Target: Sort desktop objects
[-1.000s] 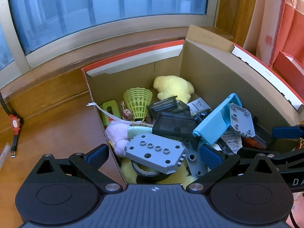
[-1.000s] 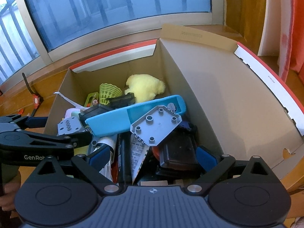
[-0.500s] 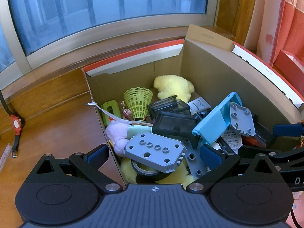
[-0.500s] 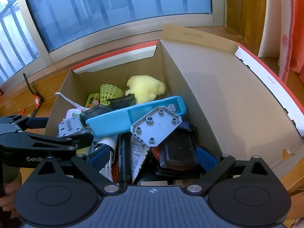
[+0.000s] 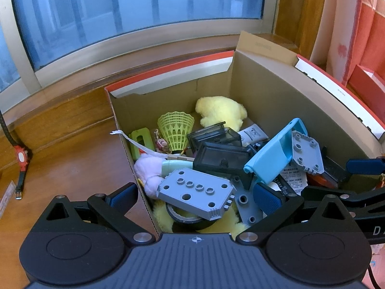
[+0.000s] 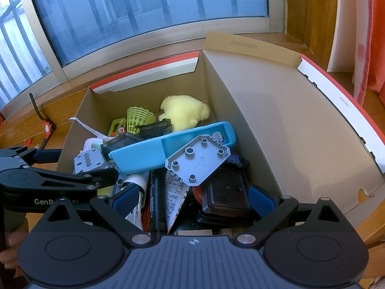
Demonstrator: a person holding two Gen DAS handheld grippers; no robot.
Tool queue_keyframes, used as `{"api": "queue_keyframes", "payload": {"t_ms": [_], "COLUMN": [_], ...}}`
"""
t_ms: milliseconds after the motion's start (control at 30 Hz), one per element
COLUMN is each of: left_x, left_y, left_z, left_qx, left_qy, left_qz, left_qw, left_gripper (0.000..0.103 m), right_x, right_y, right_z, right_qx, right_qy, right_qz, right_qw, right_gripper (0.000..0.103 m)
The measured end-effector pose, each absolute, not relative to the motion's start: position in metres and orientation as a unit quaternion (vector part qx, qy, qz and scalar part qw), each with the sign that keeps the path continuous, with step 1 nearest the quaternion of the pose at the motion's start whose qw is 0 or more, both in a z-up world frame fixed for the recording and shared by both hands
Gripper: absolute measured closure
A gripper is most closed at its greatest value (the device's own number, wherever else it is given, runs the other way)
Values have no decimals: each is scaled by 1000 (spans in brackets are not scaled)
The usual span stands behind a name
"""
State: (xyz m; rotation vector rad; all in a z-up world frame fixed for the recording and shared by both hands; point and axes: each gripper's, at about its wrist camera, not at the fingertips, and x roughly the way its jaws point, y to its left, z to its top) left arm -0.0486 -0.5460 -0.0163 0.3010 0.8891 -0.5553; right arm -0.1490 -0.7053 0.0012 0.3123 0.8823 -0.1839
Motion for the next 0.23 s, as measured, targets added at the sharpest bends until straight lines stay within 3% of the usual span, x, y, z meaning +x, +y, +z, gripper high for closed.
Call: {"api": "queue_keyframes", "payload": {"t_ms": [233], "left_x": [-49], "left_y": [-546], "left_z": [-17], "left_qx": [149], "left_qy": [423], "left_qz": [-264], "left_qw": [854], "left_gripper": [0], "right_x": [-150], "right_y": [-705], "right_z": [2], "right_qx": [149], "right_qy": [425], "right_qz": [-88], "right_qw": [888], "right_gripper": [4]}}
